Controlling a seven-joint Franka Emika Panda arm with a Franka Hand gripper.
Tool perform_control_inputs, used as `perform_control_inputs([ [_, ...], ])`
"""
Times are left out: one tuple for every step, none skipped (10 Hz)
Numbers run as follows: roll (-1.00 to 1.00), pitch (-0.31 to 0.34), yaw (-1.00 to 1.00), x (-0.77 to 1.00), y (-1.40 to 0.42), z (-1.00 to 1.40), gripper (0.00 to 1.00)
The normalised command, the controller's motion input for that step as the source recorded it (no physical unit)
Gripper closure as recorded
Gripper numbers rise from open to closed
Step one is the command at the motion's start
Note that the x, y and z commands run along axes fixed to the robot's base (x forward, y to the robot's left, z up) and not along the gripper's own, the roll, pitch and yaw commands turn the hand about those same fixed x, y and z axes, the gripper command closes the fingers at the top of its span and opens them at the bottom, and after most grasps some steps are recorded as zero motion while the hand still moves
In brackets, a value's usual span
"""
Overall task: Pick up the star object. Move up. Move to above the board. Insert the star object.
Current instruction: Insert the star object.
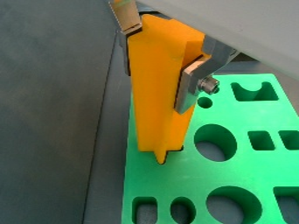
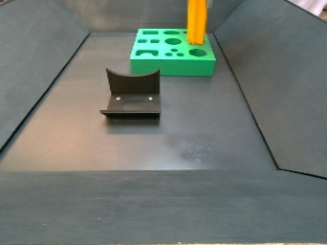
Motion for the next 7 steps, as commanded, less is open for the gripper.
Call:
perform_control_inputs([
  [0.07,-0.019,0.23,0.0,0.0,-0.27,1.0],
  [0.07,-0.024,0.15,-0.01,0.0,-0.26,1.0],
  [0.0,0.0,0.05,0.0,0.0,0.0,1.0],
  [0.0,0.0,0.0,0.0,0.0,-0.04,1.0],
  [0.05,-0.06,0.0,-0.01,0.0,-0.31,1.0],
  [0.03,-0.16,0.0,-0.05,0.0,-0.53,1.0],
  [0.01,-0.221,0.0,-0.07,0.0,-0.62,1.0],
])
